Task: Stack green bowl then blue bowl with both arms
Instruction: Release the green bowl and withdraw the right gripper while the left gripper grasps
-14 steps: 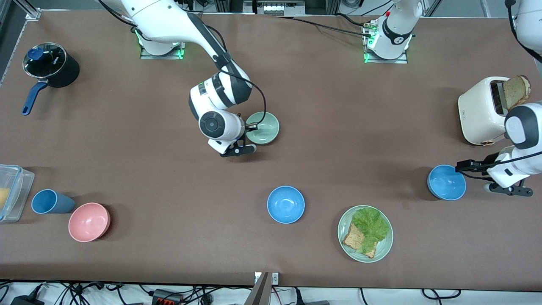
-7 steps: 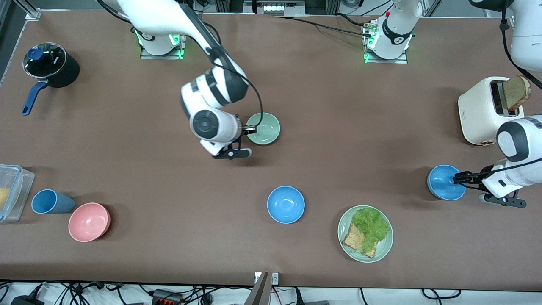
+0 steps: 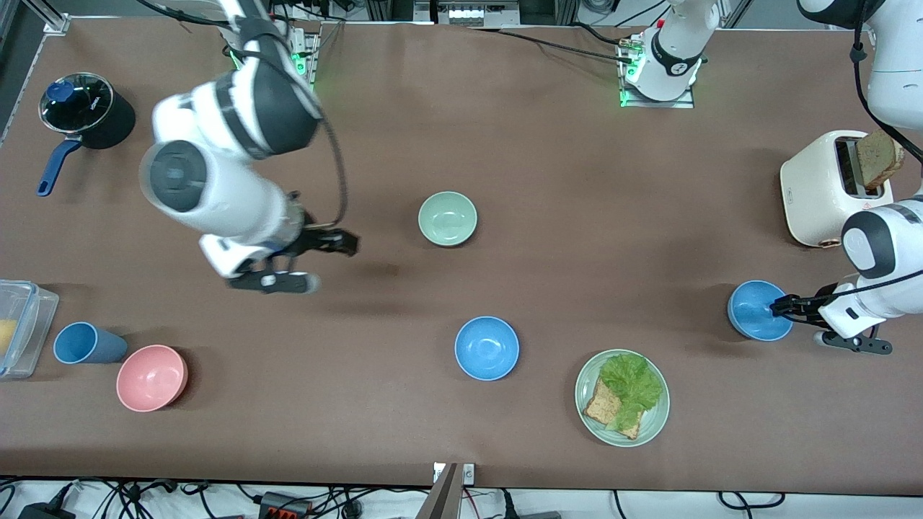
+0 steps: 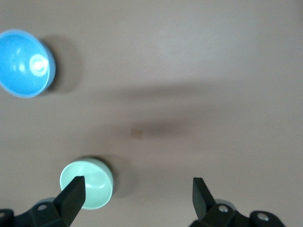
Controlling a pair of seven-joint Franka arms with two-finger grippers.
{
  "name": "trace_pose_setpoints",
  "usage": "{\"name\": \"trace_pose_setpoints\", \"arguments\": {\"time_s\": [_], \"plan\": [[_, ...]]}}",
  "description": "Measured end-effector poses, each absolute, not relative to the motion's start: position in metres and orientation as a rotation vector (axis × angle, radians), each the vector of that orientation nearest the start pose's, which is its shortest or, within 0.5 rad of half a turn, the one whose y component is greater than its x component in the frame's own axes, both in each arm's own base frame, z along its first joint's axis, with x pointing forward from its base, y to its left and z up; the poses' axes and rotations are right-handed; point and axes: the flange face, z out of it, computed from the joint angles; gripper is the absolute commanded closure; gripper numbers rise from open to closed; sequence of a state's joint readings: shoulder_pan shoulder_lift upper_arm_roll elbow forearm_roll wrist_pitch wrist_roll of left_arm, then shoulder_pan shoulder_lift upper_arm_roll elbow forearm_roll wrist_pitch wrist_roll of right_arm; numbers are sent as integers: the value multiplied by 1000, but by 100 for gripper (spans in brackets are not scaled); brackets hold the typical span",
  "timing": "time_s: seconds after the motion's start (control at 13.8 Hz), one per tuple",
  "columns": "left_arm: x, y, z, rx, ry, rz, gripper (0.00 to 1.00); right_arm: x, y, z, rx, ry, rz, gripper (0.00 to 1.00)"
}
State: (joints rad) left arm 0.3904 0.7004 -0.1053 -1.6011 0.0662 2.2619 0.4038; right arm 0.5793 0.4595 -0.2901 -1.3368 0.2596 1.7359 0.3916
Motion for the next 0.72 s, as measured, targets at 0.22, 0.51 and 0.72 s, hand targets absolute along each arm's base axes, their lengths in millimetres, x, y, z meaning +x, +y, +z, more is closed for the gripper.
{"name": "trace_pose_setpoints", "arguments": {"time_s": [0.22,0.51,0.72], "plan": [[658,214,218,-3185,201,32,57,655,202,493,-3044,317,44,0],[654,222,209,-3214,215,32,70,670,141,513,-3064,310,-35,0],[654,218,207,-3220,222,33,89,675,85,528,-3038,297,-61,0]]}}
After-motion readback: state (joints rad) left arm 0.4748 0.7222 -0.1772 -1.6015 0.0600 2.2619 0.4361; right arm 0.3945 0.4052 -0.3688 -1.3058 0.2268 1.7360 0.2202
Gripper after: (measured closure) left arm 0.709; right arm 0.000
